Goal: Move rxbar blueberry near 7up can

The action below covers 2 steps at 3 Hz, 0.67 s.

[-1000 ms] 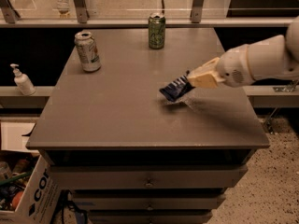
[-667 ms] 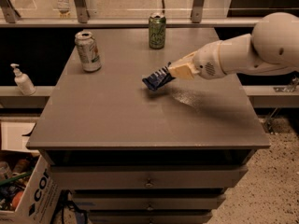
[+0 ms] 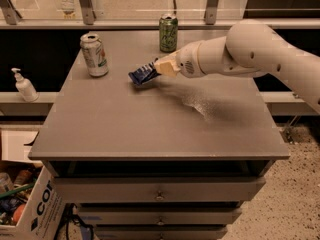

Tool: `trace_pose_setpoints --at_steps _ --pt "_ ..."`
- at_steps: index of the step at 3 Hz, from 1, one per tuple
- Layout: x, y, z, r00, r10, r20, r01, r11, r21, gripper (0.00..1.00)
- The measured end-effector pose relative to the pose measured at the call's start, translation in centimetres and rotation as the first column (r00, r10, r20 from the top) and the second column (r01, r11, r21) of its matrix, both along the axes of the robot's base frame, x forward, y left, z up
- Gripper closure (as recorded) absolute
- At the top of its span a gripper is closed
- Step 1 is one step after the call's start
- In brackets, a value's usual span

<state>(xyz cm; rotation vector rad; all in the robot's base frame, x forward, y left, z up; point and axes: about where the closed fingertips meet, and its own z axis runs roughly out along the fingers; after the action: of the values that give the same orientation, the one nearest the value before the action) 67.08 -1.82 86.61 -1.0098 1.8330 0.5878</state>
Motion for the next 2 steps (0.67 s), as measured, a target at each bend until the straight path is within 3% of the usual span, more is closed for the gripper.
trace_pose_setpoints --at_steps 2 --pt "2.2 5.4 -0.5 0.9998 0.007 0.017 -0.007 1.000 0.031 1.00"
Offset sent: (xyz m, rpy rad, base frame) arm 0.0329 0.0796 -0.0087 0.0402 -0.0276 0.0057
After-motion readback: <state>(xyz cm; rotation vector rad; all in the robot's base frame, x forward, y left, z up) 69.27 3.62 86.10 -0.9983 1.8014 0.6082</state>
